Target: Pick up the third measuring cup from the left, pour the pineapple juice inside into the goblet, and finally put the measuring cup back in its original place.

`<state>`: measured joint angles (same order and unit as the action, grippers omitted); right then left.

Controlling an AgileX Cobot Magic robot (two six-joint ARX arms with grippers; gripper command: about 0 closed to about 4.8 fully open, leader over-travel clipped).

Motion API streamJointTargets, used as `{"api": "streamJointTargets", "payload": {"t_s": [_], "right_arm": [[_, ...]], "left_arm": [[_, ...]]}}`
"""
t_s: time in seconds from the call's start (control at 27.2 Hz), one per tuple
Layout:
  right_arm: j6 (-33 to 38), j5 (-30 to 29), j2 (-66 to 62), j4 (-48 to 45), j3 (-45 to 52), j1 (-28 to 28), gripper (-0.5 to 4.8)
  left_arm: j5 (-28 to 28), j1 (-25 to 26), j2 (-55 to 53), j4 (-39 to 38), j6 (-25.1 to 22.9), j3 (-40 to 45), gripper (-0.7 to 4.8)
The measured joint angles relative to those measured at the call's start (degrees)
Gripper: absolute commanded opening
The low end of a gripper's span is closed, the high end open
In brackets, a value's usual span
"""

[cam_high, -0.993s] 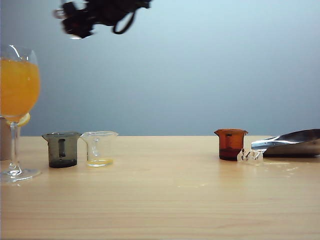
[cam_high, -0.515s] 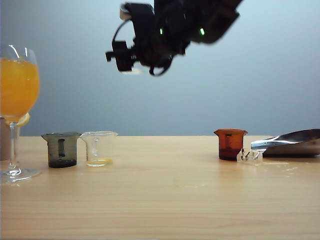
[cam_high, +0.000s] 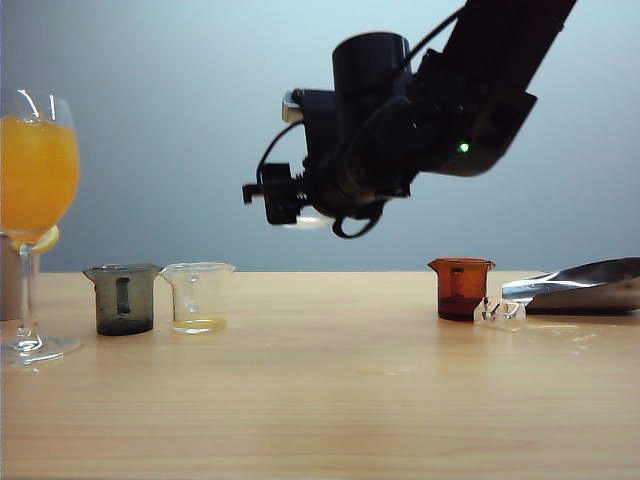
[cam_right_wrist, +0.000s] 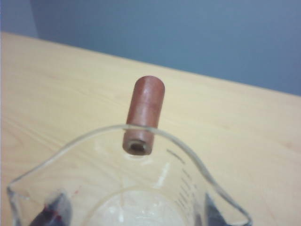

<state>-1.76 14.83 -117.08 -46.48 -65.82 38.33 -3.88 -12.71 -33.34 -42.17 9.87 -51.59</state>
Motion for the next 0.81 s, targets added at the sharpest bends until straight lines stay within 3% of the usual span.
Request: {"api": "streamJointTargets", "payload": {"t_s": [0.33,0.63,0.77,0.81], "right_arm": [[4.79,1.99,-0.07,-1.57,7.23,-0.13,-0.06],[9.79,4.31,-2.16,-0.94,8.15,-0.09,0.02],[10.03,4.26,-2.16,-0.02,8.11,-0.11,1.68],[10.08,4.26,-2.23,0.33,8.11,-0.15,1.87]], "left_arm": [[0.0,0.0,-0.02,0.17,-0.02,0.0,-0.06],[0.0,0.0,-0.02,0.22,-0.02,0.0,-0.06],[0.0,0.0,-0.02,0.22,-0.02,0.0,-0.06],[-0.02,0.0,-0.02,0.22,-0.02,0.0,-0.06]]}}
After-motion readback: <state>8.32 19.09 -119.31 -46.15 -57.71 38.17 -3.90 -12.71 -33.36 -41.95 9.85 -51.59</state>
